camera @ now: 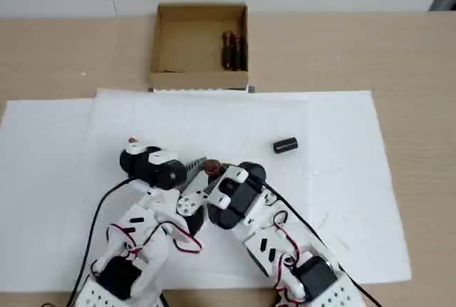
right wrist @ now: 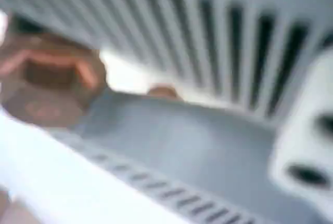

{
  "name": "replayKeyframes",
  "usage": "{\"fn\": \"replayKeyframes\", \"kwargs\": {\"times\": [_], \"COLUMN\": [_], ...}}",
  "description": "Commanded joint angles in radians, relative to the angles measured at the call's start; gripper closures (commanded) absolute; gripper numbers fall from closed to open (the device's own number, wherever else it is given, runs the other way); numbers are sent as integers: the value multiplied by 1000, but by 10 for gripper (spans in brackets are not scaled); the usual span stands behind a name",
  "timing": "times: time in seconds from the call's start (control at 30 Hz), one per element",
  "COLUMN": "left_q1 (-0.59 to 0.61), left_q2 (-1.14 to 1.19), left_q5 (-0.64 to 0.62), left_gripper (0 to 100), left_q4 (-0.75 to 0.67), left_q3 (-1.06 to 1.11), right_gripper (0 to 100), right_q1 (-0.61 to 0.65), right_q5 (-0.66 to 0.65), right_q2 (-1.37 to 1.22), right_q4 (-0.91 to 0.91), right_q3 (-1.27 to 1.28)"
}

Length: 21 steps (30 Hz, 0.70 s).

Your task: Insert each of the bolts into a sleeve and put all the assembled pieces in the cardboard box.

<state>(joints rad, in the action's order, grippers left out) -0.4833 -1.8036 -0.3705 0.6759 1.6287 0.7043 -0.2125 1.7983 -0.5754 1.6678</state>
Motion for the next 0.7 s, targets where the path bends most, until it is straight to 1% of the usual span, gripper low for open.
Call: {"fn": "replayKeyframes", "kwargs": {"times": [0.0,0.27,0.3,0.37,0.47,0.57,0.67], "left_q1": [11,46,60,97,166,230,279], "left_q2": [-6,-3,-3,-5,-6,-6,-6], "left_q5": [21,29,31,32,55,123,184], "left_gripper": [797,799,806,859,993,987,994], "left_q4": [11,11,11,9,9,8,8], "left_q3": [-71,-171,-180,-186,-186,-163,-105], "right_gripper": [996,996,996,996,996,996,996], "right_q1": [-5,-7,-8,-25,-105,-211,-311], "right_q5": [-8,-5,-3,-2,-2,11,92], "right_q2": [15,15,15,15,15,15,13], "right_q4": [30,25,25,25,27,24,12], "right_q3": [14,14,14,14,15,15,9]}}
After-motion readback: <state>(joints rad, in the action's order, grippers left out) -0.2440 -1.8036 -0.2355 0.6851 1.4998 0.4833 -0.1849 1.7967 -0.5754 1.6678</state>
